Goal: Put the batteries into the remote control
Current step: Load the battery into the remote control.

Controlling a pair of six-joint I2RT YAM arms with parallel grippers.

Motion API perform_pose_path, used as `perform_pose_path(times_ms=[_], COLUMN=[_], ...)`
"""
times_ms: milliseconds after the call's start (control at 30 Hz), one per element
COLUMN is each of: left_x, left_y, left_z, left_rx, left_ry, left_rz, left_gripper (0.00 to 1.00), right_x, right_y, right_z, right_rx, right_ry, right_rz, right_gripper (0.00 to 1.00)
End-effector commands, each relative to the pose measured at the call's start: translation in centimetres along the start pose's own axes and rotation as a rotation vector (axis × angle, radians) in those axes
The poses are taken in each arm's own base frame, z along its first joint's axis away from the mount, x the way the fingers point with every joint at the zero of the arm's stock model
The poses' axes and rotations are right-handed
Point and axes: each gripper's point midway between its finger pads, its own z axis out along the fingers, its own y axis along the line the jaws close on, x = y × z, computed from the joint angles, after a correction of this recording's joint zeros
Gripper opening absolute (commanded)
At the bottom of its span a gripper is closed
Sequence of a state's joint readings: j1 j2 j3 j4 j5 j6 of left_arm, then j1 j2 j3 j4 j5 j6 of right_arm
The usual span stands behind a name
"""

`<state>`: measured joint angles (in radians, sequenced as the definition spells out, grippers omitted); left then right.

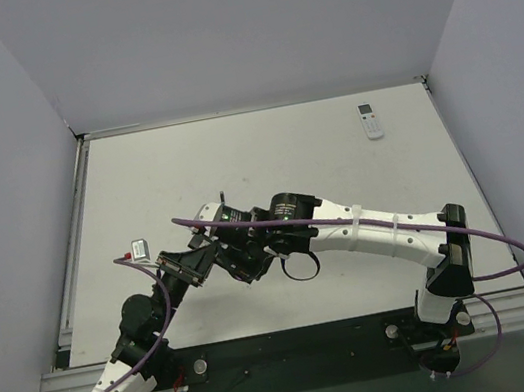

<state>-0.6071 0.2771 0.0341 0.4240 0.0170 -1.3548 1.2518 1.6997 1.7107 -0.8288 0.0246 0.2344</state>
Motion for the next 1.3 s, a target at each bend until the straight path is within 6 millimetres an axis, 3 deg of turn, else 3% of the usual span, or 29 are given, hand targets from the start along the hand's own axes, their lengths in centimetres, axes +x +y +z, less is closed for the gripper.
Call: perform_pose_path(times_ms=[0, 367, 700, 733, 800, 867, 1033, 1067, 1267], left_x=[1.1, 1.3, 1.6, 1.6, 1.6, 1.7, 1.7, 1.7, 1.9], left_y=[3.3, 4.3, 5.0, 5.1, 4.9, 4.6, 3.7, 3.5, 3.1], left_z=[-1.0, -1.1, -1.2, -1.2, -1.2, -1.1, -1.0, -1.0, -0.9], left_rx=[-0.009, -0.04, -0.081, -0.084, -0.085, -0.084, -0.077, -0.073, -0.075], left_ry=[0.023, 0.021, 0.03, 0.032, 0.033, 0.041, 0.053, 0.056, 0.071], left_rz=[-0.031, -0.082, -0.151, -0.155, -0.166, -0.174, -0.185, -0.185, -0.188], left_gripper=[0.0, 0.0, 0.0, 0.0, 0.0, 0.0, 0.0, 0.0, 0.0], right_x=[-0.6, -2.5, -4.6, -4.3, -3.8, -2.9, -1.1, -0.2, 0.5], right_y=[-0.2, 0.6, 0.5, 0.8, 1.3, 1.0, 0.1, 0.1, 0.4], right_z=[-0.5, -2.6, -8.2, -8.4, -9.4, -8.6, -8.3, -7.4, -7.5], right_rx=[0.024, -0.025, -0.097, -0.13, -0.184, -0.191, -0.215, -0.219, -0.258], right_ry=[-0.015, -0.135, -0.379, -0.379, -0.408, -0.402, -0.443, -0.428, -0.481], right_rz=[-0.003, -0.019, -0.08, -0.104, -0.18, -0.193, -0.311, -0.331, -0.426], right_gripper=[0.18, 0.36, 0.43, 0.43, 0.54, 0.59, 0.58, 0.58, 0.55])
